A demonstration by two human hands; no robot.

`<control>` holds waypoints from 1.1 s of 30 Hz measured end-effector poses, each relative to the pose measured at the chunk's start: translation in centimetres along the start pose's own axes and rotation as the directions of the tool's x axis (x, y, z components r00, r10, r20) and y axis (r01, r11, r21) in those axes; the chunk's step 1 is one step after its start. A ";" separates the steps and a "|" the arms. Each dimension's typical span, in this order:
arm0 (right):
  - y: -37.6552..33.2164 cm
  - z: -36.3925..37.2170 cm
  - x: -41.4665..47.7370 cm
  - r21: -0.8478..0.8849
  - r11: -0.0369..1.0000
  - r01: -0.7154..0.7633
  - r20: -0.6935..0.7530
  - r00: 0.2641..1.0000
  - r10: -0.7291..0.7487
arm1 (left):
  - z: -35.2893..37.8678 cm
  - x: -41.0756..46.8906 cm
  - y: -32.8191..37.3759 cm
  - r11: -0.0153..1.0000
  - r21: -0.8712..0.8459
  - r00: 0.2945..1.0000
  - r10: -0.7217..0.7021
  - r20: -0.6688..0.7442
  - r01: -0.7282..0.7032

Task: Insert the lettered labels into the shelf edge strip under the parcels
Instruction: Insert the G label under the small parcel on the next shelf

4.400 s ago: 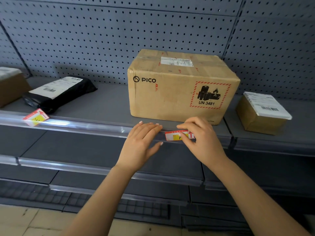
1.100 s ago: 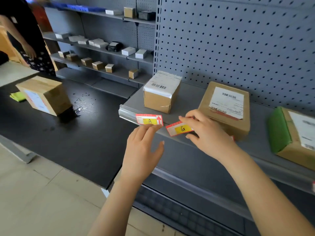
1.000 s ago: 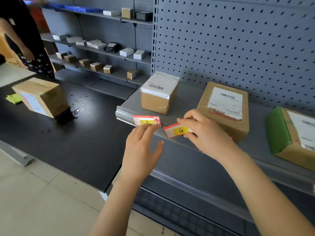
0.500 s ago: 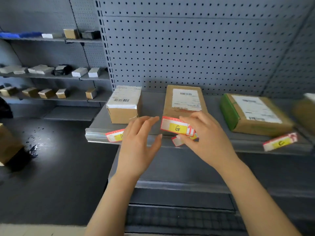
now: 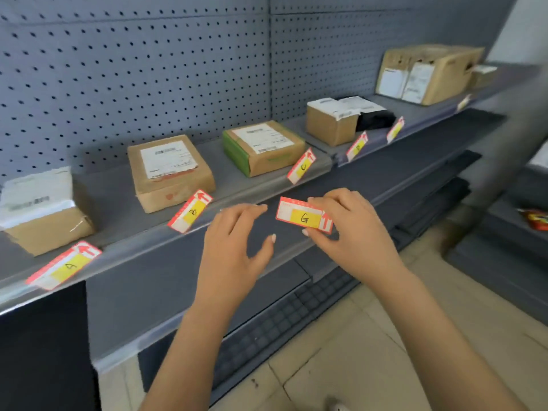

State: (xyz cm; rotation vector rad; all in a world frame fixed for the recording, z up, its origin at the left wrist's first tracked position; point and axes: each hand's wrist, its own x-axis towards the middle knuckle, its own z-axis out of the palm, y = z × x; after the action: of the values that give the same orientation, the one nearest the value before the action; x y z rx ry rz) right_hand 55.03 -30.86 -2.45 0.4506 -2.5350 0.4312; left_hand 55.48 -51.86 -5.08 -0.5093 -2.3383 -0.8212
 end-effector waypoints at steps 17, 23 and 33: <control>25.3 -13.5 -11.0 -0.200 0.927 -0.317 -0.140 0.946 0.293 | 23.1 6.9 21.8 0.950 -0.226 0.959 0.249 0.135 -0.215; 34.3 -17.3 -13.1 -0.232 0.899 -0.372 -0.119 0.928 0.353 | 30.9 10.0 29.5 0.922 -0.284 0.934 0.317 0.168 -0.262; 48.6 -17.1 -10.4 -0.238 0.870 -0.432 -0.120 0.902 0.415 | 43.4 17.7 33.2 0.909 -0.328 0.914 0.339 0.225 -0.256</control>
State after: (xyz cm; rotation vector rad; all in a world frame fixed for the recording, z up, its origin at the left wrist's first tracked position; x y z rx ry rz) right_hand 51.66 21.53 -4.54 -0.2258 -2.5705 0.2548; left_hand 41.79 3.95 -6.53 -1.1503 -2.3053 -1.0023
